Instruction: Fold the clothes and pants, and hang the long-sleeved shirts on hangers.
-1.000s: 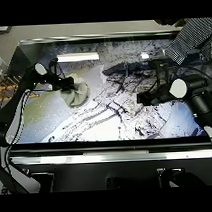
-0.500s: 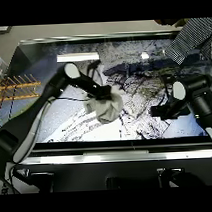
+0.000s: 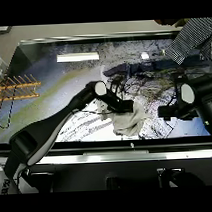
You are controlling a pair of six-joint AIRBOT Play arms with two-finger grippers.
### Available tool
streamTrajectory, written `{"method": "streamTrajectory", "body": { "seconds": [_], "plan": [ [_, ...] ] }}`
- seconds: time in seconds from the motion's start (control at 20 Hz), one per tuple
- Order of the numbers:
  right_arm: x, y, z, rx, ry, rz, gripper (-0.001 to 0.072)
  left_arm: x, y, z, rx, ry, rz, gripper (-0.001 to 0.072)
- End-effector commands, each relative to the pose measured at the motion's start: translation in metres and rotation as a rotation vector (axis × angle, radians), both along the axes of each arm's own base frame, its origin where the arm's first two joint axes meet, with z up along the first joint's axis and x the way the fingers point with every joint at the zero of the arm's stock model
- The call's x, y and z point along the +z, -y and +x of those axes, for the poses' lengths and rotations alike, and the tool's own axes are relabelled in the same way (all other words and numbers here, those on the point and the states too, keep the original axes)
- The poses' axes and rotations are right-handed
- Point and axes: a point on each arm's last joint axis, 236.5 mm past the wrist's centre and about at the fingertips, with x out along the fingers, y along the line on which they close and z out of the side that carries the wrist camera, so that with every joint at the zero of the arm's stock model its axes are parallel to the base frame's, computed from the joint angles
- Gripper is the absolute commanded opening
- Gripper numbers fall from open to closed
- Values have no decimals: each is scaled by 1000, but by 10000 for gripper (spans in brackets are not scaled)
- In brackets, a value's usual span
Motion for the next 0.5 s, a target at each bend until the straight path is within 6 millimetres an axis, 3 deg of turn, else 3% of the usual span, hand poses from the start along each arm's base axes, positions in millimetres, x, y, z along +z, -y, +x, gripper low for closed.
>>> {"method": "streamTrajectory", "body": {
  "seconds": [0.0,0.1,0.25,0.35,0.45],
  "plan": [
    [7,-33,43,-29,178,165,455,41,-55,35,1,80,-10,436],
    [22,-25,68,-99,228,242,493,69,-114,56,22,136,38,437],
    [39,19,98,-234,269,439,493,94,-201,74,93,182,160,437],
    [23,44,93,-308,216,601,493,106,-238,82,154,185,183,437],
    [-11,56,82,-371,159,717,501,112,-261,89,201,186,187,436]
  ]
}}
